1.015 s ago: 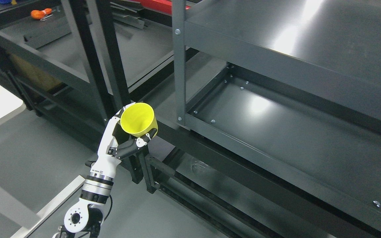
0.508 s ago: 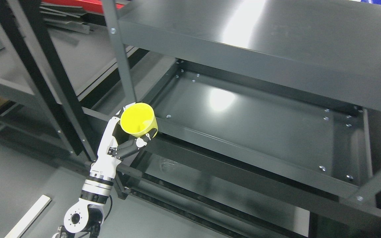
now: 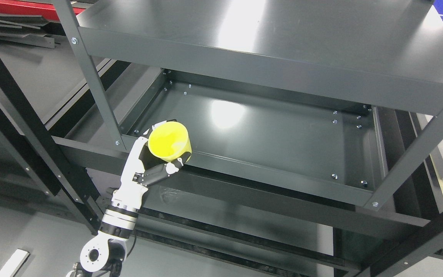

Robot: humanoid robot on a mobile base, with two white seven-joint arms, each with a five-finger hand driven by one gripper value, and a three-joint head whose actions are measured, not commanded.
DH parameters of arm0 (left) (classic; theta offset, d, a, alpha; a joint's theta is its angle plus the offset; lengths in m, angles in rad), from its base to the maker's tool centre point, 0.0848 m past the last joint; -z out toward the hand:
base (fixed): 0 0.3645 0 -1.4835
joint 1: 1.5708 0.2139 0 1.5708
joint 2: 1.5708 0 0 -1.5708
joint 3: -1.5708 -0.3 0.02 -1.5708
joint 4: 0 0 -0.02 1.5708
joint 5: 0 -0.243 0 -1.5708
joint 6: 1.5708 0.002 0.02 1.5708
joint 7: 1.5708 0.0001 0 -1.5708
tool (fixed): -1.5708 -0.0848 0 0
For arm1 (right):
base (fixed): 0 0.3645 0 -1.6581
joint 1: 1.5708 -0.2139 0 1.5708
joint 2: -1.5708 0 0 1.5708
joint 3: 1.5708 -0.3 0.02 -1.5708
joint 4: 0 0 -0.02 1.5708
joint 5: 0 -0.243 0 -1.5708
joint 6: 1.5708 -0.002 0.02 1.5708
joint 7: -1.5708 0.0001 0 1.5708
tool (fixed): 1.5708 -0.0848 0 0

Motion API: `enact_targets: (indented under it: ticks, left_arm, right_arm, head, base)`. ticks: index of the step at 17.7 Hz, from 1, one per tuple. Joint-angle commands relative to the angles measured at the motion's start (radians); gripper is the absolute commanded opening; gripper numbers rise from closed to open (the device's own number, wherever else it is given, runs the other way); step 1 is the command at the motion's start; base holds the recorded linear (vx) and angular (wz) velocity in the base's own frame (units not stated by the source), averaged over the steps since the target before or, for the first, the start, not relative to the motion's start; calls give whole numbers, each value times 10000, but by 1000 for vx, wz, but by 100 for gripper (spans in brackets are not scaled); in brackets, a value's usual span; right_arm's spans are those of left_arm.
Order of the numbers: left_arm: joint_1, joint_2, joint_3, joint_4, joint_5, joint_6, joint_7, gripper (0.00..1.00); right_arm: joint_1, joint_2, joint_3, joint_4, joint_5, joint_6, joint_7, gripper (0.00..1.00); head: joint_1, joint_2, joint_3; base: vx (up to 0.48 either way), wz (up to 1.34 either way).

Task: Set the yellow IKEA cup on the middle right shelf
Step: 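Carry the yellow cup toward the shelving unit while turning, then raise the yellow cup up toward the upper shelf with the left hand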

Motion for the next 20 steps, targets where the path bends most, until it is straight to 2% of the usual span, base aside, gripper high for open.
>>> enact_targets:
  ticks: [1, 7, 11, 16, 20]
  left_arm:
    - [3, 175, -1314, -254, 196, -264, -44, 1]
    - [-11, 175, -3046, -1128, 228, -1260, -412, 1]
    - [-441, 175, -3325, -1206, 228, -2057, -656, 1]
    - [-1697, 475, -4643, -1191, 243, -3500, -826, 1]
    - [-3076, 216, -5380, -1191, 243, -3640, -826, 1]
  right_arm:
    - [140, -175, 168, 1, -245, 6, 7, 99]
    - [140, -175, 168, 1, -245, 6, 7, 99]
    - [140, -175, 168, 1, -245, 6, 7, 99]
    - [140, -175, 168, 1, -245, 6, 7, 99]
    - [140, -175, 168, 1, -245, 6, 7, 99]
  head:
    - [0, 0, 0]
    - [0, 0, 0]
    - [0, 0, 0]
    - [0, 0, 0]
    - [0, -2, 0]
  base:
    - [-5, -101]
    - [-17, -131]
    - [-10, -43]
    - [8, 35]
    - [16, 69]
